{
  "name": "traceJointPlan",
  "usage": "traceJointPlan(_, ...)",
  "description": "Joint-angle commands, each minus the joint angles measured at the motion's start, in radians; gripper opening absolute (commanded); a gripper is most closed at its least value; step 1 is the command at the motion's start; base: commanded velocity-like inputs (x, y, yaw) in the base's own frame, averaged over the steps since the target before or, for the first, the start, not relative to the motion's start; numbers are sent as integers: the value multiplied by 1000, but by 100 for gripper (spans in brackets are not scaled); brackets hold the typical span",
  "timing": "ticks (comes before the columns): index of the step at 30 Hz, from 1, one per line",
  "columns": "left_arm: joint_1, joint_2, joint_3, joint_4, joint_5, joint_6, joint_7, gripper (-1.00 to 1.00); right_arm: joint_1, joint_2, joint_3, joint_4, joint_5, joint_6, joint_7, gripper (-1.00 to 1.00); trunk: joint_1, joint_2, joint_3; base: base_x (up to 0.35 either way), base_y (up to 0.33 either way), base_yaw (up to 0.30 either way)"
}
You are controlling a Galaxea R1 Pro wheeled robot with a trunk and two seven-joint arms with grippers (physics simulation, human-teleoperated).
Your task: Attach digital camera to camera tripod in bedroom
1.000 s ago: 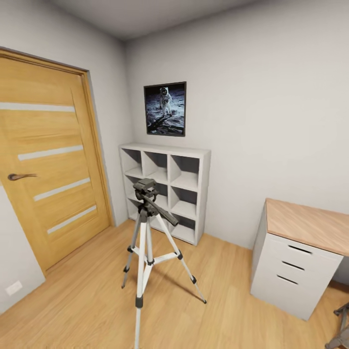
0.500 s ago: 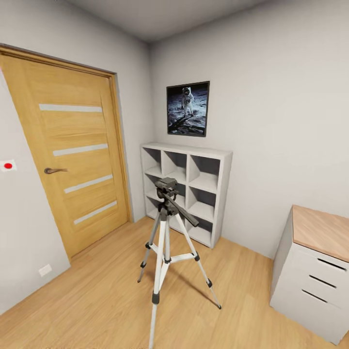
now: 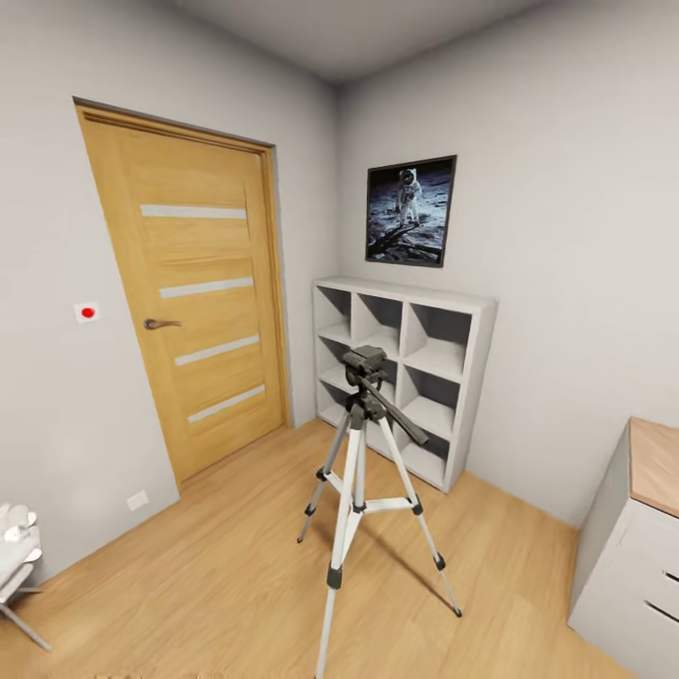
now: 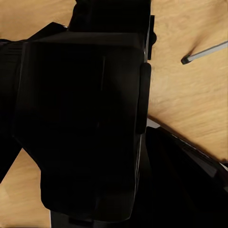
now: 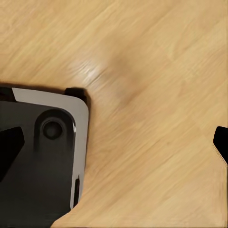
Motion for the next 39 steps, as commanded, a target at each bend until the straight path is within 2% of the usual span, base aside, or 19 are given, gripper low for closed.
traceJointPlan(1,0,0,-9,0,5,1,1,-100,-1,0,-2,3,11,-5,1,100,0,-1,0,0,0,272)
traceJointPlan(30,0,0,-10,-1,5,0,0,-100,-2,3,-2,3,16,-8,0,100,0,-1,0,0,0,270)
traceJointPlan(37,0,-2,-10,0,4,0,0,-100,-2,3,-3,3,18,-8,0,100,0,-1,0,-88,0,94)
traceJointPlan(39,0,-11,-10,0,4,0,0,-100,-2,2,-4,3,20,-8,0,100,0,-1,0,-284,0,13)
